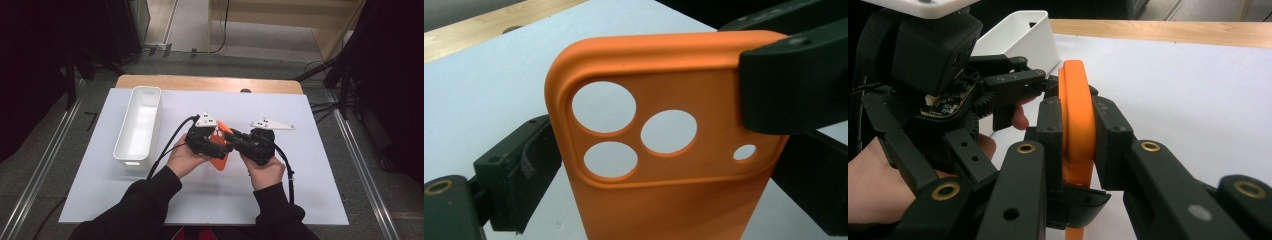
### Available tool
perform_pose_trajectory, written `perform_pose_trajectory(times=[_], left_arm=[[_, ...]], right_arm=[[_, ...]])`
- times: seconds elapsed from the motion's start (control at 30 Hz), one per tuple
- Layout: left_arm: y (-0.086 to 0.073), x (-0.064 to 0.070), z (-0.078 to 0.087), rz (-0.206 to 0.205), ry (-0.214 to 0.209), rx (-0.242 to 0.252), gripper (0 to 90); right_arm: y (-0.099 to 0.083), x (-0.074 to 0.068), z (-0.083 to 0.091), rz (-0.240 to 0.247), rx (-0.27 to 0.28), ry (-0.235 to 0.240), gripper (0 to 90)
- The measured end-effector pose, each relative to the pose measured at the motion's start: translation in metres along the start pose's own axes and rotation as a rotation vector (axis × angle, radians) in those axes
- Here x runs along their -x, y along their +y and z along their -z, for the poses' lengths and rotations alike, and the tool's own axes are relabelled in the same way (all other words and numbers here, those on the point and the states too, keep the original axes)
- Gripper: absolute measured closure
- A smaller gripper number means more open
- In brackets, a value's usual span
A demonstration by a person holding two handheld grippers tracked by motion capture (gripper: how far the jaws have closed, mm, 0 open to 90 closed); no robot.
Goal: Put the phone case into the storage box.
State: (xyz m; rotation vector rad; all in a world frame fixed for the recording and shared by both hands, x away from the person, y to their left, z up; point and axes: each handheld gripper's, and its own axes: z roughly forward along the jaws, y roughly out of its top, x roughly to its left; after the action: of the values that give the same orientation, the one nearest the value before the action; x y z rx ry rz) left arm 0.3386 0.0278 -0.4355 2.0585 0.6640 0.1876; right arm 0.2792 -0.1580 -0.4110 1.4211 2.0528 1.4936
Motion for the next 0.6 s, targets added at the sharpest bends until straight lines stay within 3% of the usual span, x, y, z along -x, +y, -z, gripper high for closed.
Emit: perform_pose_trajectory(times=[0.13,0.6], left_arm=[[-0.0003,0.0018,0.0012,-0.007,-0.003,0.008,14.3],[0.0004,0.0030,0.0020,-0.014,0.011,0.016,15.5]], right_arm=[[-0.0003,0.0007,-0.0002,-0.004,0.004,-0.004,74.6],[-0.0001,0.0003,0.0004,-0.006,0.005,-0.007,74.1]])
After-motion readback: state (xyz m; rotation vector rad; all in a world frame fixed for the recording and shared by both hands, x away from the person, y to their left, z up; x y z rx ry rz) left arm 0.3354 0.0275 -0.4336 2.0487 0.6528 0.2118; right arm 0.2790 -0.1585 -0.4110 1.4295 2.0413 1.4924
